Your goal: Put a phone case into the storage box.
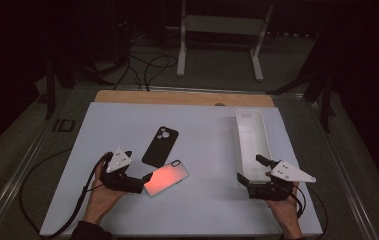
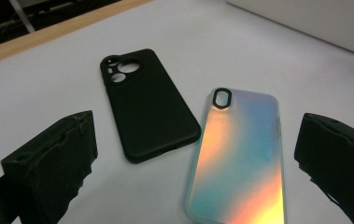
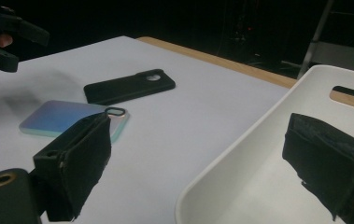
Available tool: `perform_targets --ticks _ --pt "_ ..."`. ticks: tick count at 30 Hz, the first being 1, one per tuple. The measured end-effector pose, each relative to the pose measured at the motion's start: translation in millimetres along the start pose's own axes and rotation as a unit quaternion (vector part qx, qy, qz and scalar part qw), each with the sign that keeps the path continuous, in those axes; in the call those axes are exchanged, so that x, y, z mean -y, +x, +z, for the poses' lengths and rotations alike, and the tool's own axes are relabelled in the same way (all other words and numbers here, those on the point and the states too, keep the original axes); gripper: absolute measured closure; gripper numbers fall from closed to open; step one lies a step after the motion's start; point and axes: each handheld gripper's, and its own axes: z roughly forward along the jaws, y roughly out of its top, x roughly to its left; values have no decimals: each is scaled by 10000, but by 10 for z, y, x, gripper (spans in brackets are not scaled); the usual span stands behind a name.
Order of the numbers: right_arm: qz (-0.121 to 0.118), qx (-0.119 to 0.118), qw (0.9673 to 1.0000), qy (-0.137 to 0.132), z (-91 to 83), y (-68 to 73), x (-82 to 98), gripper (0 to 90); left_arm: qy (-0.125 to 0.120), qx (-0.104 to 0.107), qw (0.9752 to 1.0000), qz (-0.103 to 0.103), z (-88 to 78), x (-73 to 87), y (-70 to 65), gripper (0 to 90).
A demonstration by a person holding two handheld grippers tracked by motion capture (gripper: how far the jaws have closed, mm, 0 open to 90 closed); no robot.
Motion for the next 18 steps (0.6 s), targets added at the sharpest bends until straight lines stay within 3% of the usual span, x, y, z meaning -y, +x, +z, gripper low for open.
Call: perform_targets --ticks 16,18 --pt "-48 -23 10000 54 35 3 8 81 406 207 9989 116 227 -9 -83 0" --pt "-65 -25 10000 62 43 0 13 81 554 238 9980 168 274 0 -99 0"
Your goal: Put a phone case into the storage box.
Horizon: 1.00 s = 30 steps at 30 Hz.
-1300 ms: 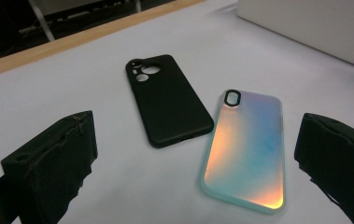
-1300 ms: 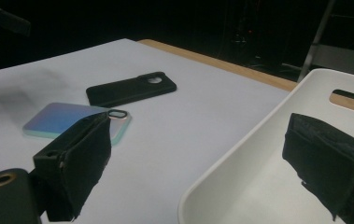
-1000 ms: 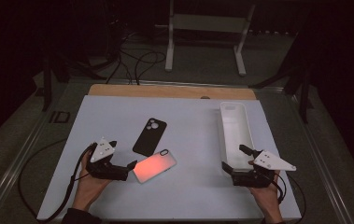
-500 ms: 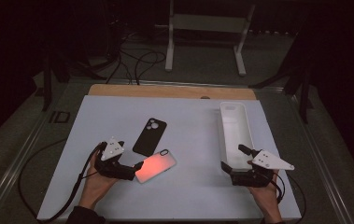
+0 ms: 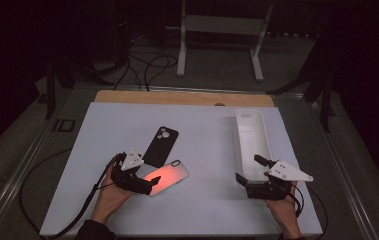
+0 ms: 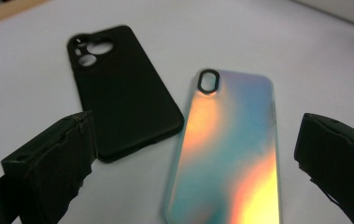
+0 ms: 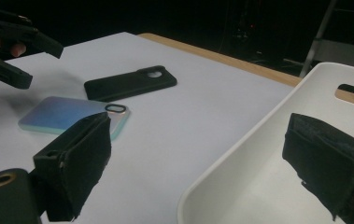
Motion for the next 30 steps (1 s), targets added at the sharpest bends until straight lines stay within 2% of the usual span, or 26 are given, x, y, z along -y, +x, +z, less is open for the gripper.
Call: perform_targets --ticks 5,16,23,28,30 --pt "-3 -2 10000 8 5 3 -1 81 272 117 9996 16 96 19 -10 0" --pt "-9 9 10000 18 5 0 0 81 648 367 9972 76 274 47 -44 21" --pt "-20 19 10000 24 3 -2 -1 81 959 439 9941 248 359 34 -123 76" --pt "0 30 10000 41 7 -3 0 81 1167 399 9920 257 417 24 -156 100" --pt "-10 40 10000 41 6 -4 0 81 1317 395 9901 266 448 32 -164 109"
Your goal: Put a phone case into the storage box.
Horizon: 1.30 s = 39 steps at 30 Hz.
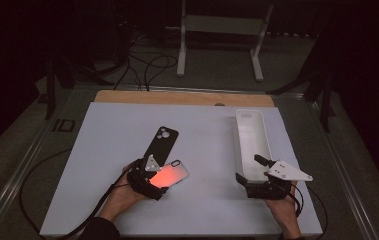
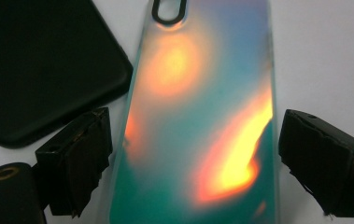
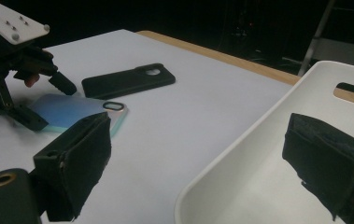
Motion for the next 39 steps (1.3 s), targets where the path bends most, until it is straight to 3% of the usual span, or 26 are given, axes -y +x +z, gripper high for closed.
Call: perform_targets --ticks 17,31,39 --pt "-30 10 10000 22 11 7 -15 81 469 121 9988 11 26 -95 29 139" --pt "-18 42 10000 75 14 8 -42 81 406 93 9991 22 -17 -101 12 169" --pt "15 47 9999 140 23 16 -49 81 62 56 9999 -90 -205 -117 26 171"
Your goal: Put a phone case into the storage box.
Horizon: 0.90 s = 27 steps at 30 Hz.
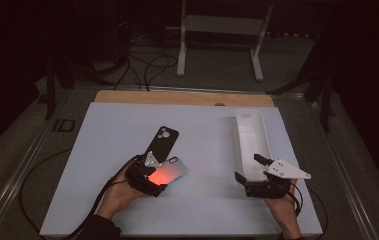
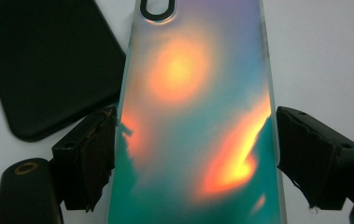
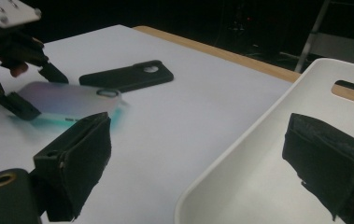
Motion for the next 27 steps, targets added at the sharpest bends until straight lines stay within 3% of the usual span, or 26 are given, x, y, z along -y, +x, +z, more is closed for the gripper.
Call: perform_targets --ticks 9,19,27 --pt "144 -235 9996 63 61 -8 -73 81 -505 -227 9985 43 -228 -65 -29 170" --pt "418 -703 9965 185 218 -7 -247 80 -822 -420 9956 144 -421 -166 -31 170" --pt "614 -846 9943 199 296 -4 -367 80 -1052 -477 9929 269 -506 -286 -66 170"
